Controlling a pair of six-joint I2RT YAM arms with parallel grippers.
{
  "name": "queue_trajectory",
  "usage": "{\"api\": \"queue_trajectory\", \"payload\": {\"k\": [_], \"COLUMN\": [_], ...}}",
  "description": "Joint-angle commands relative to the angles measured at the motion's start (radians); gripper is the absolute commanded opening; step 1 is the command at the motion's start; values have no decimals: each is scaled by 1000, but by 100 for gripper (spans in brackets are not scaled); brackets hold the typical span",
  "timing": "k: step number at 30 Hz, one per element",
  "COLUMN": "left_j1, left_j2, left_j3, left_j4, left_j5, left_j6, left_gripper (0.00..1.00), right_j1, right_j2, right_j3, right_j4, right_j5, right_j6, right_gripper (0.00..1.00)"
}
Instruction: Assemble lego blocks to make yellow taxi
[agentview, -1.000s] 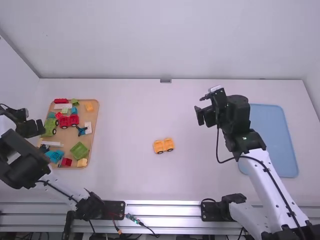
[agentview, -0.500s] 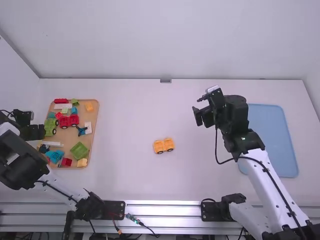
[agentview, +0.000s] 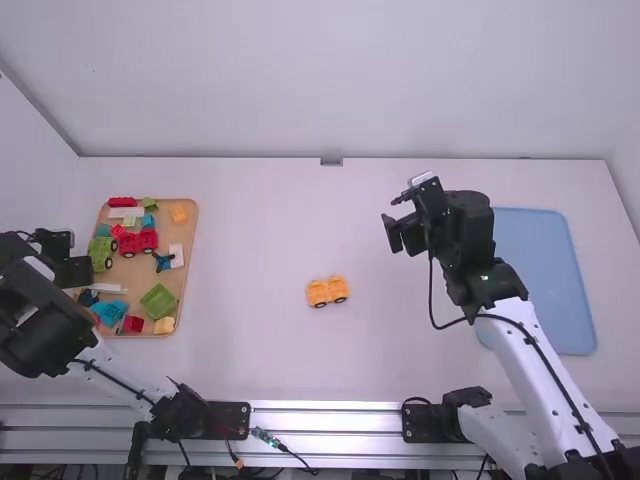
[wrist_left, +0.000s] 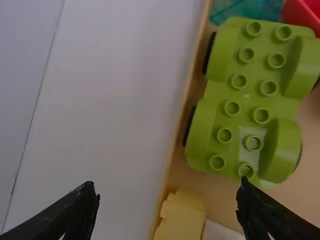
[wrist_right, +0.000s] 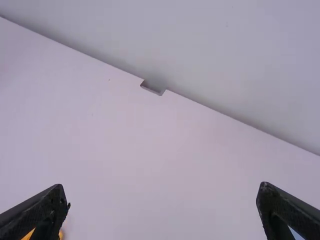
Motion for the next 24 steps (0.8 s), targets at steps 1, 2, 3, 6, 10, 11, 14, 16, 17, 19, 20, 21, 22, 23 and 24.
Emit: {"api": "queue_trajectory", "payload": {"k": [1, 2, 3, 6, 10, 11, 14, 16, 17, 19, 20, 21, 22, 23, 24], "left_j1": [0, -1, -1, -1, -1, -1, -1, -1, -1, -1, -1, -1, -1, -1, -1], "left_j2": [6, 6, 6, 6, 6, 6, 9, 16, 24, 38, 40, 42, 42, 42, 42], "left_j3": [-15, -15, -15, -15, -16, -17, -19, -19, -19, -19, -19, -19, -19, -19, -19], "left_j4": [-4, -16, -26, -34, -42, -42, -33, -28, -24, -16, -17, -19, -23, -24, -21], "left_j5": [-31, -20, -2, 6, -2, 3, 4, 5, 4, 0, 1, 8, 7, 5, -1], "left_j6": [-37, -30, 3, 6, -22, -24, -45, -45, -46, -64, -63, -63, -64, -69, -80], "left_gripper": [70, 76, 76, 73, 68, 64, 65, 66, 66, 67, 66, 63, 62, 61, 62], "right_j1": [-2, -3, -3, 1, 6, 6, 3, -2, -4, -2, -2, -2, -2, -2, -2], "right_j2": [-2, -2, -2, -2, -2, -2, -2, -2, -2, -2, -2, -2, -2, -2, -2], "right_j3": [37, 37, 37, 37, 37, 37, 37, 37, 37, 37, 37, 37, 37, 37, 37], "right_j4": [2, 2, 5, 15, 21, 21, 19, 18, 18, 20, 20, 21, 21, 20, 20], "right_j5": [-2, -2, -2, -2, -2, -2, -2, -3, -2, -3, -3, -4, -6, -5, -5], "right_j6": [-2, -2, -2, -2, -3, -2, -3, -2, -2, -2, -3, -2, -2, -3, -3], "right_gripper": [99, 99, 99, 99, 99, 99, 99, 99, 99, 99, 99, 99, 99, 99, 99]}}
